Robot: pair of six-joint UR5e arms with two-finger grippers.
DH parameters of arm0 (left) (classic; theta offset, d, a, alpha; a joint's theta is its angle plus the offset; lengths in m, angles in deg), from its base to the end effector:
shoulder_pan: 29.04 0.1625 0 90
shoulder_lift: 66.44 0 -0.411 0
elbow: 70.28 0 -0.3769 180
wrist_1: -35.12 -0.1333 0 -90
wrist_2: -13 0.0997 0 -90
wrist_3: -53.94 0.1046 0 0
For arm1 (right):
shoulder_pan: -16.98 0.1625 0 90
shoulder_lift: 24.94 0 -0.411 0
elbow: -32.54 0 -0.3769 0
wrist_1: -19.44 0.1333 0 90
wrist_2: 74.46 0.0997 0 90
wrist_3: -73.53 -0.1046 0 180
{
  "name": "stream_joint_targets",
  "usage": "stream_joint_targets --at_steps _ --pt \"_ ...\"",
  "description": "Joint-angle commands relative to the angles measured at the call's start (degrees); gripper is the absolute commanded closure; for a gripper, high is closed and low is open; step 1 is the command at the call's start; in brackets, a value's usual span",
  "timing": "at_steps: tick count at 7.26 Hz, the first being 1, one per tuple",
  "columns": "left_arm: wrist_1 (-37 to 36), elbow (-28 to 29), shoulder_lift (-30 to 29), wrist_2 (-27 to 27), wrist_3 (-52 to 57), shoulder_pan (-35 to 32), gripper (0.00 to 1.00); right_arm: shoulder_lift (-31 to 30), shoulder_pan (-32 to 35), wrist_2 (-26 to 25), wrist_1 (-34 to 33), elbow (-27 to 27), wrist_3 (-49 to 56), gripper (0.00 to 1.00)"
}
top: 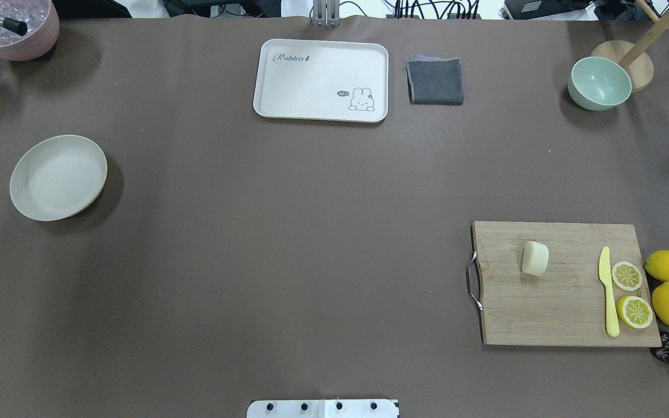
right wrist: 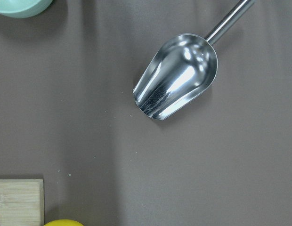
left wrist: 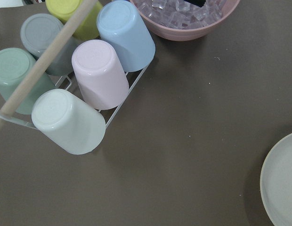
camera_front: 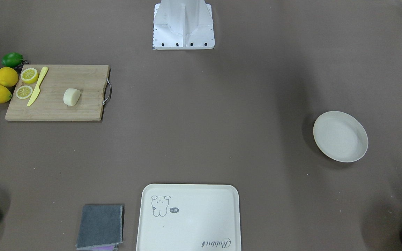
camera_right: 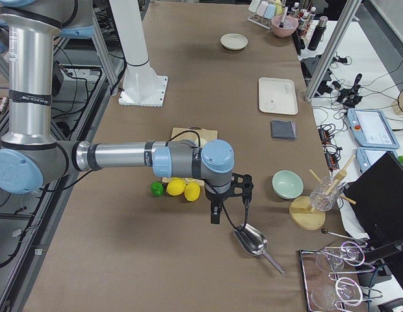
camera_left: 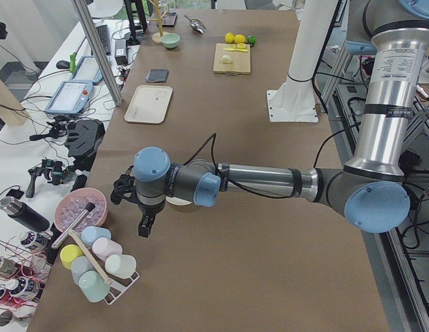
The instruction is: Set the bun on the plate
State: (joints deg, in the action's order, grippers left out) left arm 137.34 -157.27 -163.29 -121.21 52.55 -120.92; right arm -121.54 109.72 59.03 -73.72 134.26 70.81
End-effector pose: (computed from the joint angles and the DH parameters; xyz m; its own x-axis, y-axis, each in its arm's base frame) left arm -0.0781 -0.5394 0.5898 0.7218 0.1459 -0.6766 0.0490 0.9643 0.2603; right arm 0.0818 -0.4270 0.6096 0.7227 0.0585 0.6887 -0.0822 0.9966 0.0015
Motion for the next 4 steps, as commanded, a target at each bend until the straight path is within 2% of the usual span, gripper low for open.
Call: stream_joint_targets --at_steps 1,4 --pt "1.04 -0.54 0.52 1.48 0.24 0.73 0.02 0.01 -0.01 0.01 0.09 -0.03 -0.01 0.0" --pt "2.2 0.15 0.09 2.46 -0.37 1.44 0.02 -0.7 0.08 0.01 0.26 0.4 0.17 0.0"
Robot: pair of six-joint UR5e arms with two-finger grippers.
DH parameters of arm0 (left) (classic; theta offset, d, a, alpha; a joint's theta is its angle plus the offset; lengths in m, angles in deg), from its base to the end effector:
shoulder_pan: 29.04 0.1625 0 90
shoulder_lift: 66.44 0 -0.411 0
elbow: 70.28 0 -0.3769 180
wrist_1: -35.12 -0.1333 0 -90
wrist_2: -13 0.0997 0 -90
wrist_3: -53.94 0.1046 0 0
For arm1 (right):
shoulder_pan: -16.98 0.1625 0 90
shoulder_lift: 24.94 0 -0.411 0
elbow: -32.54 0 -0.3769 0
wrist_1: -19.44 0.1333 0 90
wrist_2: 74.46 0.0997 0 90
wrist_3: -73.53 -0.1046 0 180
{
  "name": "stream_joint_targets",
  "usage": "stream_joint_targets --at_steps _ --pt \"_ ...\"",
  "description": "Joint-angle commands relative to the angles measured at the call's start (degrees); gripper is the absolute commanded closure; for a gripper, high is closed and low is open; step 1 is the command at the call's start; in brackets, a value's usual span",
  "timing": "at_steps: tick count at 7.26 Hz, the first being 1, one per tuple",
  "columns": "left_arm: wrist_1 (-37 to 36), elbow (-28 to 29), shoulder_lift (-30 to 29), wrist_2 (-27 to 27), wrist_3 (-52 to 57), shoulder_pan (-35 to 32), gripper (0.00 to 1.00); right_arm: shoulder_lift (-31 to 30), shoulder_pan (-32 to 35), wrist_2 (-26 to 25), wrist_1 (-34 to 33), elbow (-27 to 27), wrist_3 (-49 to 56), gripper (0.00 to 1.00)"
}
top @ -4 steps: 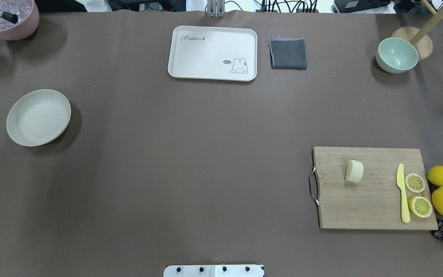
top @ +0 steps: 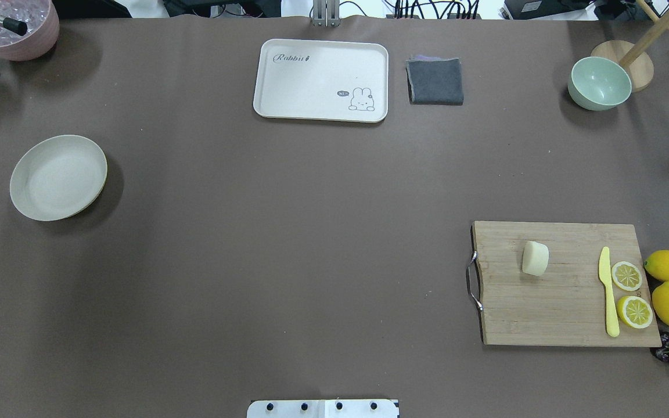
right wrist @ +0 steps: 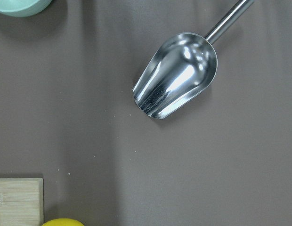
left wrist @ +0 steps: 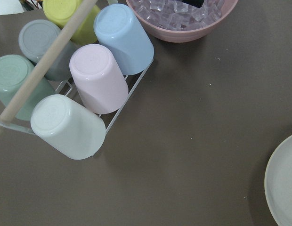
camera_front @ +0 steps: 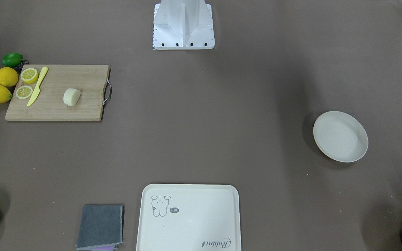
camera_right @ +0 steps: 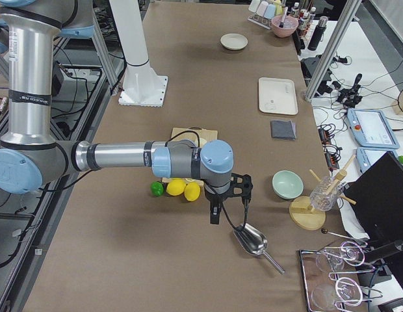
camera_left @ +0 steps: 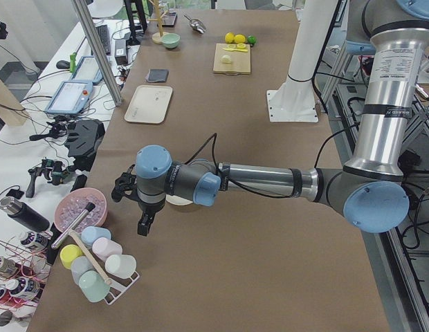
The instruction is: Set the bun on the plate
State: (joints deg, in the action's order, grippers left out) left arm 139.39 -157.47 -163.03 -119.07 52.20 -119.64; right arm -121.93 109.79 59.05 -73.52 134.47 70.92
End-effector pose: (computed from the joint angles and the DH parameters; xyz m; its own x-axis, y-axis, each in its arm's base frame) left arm -0.0689 -0.5414 0.5889 0.7438 0.1709 -0.6462 0.0326 0.9564 0.2904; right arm 0.0822 -0.4242 0.6104 0.7226 0.0572 0.6889 -0.0820 0.9966 0.0032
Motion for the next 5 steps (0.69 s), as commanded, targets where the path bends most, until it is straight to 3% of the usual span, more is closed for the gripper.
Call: stream_joint_targets --at_steps 1,5 --pt "0.15 0.09 -0.18 0.32 -0.1 0.16 0.02 -0.31 0.01 0.26 0.06 -0.23 0.41 0.0" --pt "0.41 1.48 -0.44 1.1 0.16 -0.54 0.02 -0.48 0.19 2.1 -0.46 2.83 -0.2 0.0"
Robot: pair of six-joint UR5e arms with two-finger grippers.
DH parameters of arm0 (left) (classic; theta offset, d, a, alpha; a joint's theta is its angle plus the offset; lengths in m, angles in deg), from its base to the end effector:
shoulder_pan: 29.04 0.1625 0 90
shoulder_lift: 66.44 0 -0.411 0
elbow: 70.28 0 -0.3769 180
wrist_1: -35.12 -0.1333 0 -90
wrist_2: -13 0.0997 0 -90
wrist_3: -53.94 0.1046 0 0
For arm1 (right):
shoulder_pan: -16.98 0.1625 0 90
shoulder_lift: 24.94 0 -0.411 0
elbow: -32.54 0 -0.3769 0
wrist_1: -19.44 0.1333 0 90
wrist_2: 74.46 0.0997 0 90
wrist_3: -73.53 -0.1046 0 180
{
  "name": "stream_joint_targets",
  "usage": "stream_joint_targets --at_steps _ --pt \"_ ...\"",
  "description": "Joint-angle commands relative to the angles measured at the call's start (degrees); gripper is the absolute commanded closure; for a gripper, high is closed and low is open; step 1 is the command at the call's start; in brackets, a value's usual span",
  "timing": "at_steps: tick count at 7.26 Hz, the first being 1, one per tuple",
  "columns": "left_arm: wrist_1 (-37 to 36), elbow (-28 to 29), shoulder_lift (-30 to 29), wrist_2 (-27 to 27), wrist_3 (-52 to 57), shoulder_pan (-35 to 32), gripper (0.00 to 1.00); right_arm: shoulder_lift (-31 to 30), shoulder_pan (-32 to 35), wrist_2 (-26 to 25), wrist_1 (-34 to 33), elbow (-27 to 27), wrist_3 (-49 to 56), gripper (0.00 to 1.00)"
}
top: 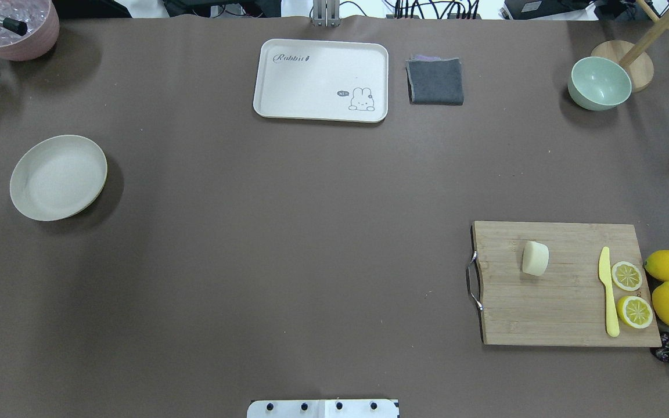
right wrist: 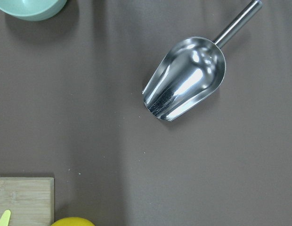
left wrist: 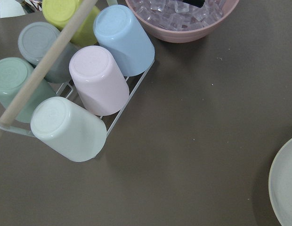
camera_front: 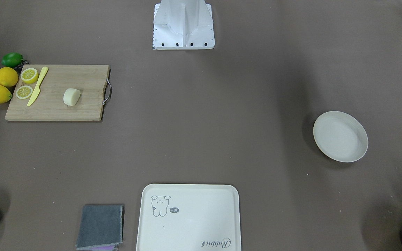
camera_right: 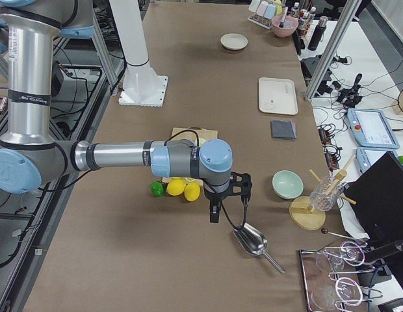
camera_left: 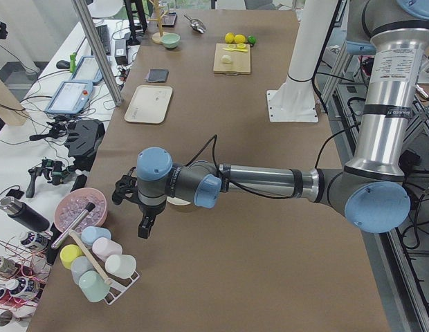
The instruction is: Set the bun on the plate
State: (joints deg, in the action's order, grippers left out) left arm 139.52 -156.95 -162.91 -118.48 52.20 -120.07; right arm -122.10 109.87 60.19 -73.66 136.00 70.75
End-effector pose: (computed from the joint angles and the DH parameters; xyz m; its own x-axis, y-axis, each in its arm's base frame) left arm -0.0737 -0.5401 0.5949 0.7518 0.1571 -0.6404 0.0400 0.9586 0.2821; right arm 0.0812 -0.4235 0.5977 0.7092 0.0451 0.7036 -0.0848 0.9962 0.0217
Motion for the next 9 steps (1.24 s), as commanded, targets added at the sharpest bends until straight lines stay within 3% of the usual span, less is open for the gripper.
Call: stream_joint_targets --at_steps 1,3,9 --pt "0.45 0.81 -0.56 0.79 -0.01 -0.2 0.02 -0.65 0.11 0.44 -0.24 1.48 -0.03 0.0" --pt "0.45 -0.76 0.48 0.53 -0.02 -0.2 0.02 0.04 0.63 -2.97 -0.06 0.87 0.06 0.0" --pt "0.19 -1.39 -0.3 1.14 0.07 -0.2 0.02 0.13 0.63 -2.55 0.12 1.04 -0.03 0.0"
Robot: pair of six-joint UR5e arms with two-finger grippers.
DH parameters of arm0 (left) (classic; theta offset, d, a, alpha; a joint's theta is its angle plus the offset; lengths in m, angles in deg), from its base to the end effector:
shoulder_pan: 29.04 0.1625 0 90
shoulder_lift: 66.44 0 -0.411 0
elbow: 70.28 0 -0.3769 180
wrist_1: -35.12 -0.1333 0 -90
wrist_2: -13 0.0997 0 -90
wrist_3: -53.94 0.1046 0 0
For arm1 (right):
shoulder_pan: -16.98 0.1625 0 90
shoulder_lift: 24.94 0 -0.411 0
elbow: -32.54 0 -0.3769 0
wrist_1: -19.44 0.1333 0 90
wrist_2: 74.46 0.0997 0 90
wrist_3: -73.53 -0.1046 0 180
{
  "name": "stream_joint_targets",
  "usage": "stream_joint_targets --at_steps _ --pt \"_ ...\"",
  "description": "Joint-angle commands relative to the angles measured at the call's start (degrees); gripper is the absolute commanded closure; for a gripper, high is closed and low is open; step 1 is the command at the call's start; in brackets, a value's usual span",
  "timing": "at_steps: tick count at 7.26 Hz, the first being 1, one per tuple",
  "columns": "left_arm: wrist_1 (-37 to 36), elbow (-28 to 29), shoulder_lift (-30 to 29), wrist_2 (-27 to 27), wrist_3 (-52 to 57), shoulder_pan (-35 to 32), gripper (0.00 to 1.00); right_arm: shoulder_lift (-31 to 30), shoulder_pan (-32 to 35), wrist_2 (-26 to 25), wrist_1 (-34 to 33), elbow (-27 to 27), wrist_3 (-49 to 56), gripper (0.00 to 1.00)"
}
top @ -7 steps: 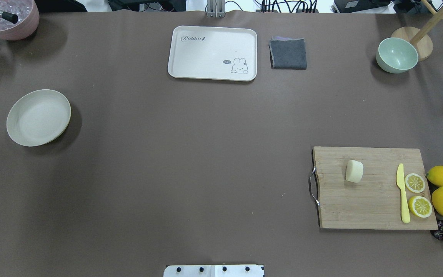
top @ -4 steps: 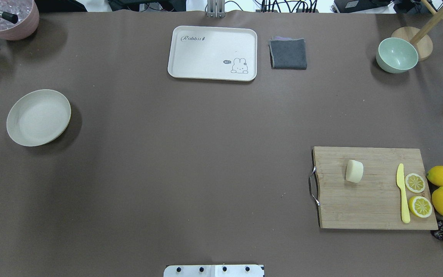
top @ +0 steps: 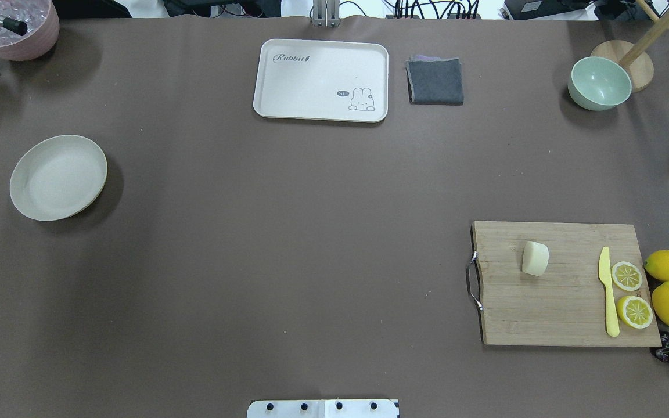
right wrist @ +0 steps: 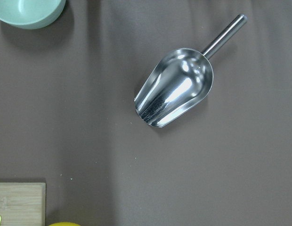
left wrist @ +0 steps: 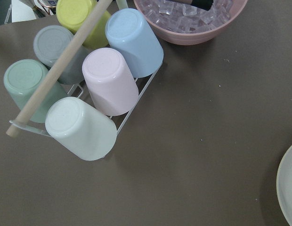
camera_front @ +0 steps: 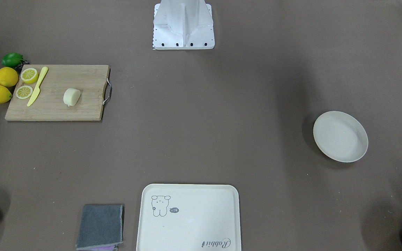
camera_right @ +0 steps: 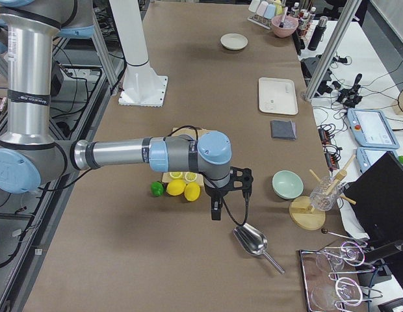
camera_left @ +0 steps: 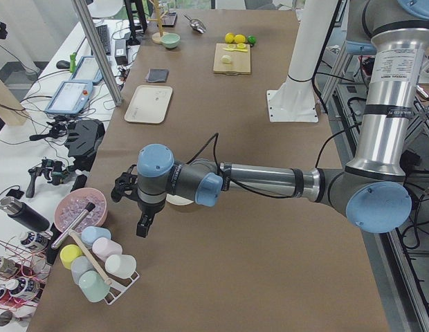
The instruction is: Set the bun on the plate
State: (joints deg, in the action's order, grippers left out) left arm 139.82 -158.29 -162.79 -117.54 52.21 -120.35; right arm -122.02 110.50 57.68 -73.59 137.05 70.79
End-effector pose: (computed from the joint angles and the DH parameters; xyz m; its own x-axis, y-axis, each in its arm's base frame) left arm -0.0777 -0.5398 0.5849 0.7636 0.1662 -0.6239 0.0447 0.9504 0.3079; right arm 0.0893 -0.4238 0.5913 0.7395 0.0417 0.6719 -0.0967 0.9943 0.0447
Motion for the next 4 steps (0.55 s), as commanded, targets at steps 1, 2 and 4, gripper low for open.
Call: stream_joint_targets --at_steps 1,2,4 --pt "-0.37 -0.05 -0.41 0.12 -0.12 0.08 0.02 0.04 0.0 -0.04 0.04 0.17 -0.07 0.0" --pt "-0.46 -0.4 0.11 -0.23 -0.12 -0.01 0.02 0.04 0.0 -0.04 0.04 0.26 -0.07 0.0" --pt "0.15 -0.75 0.38 -0.41 -0.03 -0.01 0.02 0.04 0.0 0.05 0.04 0.17 -0.07 0.0"
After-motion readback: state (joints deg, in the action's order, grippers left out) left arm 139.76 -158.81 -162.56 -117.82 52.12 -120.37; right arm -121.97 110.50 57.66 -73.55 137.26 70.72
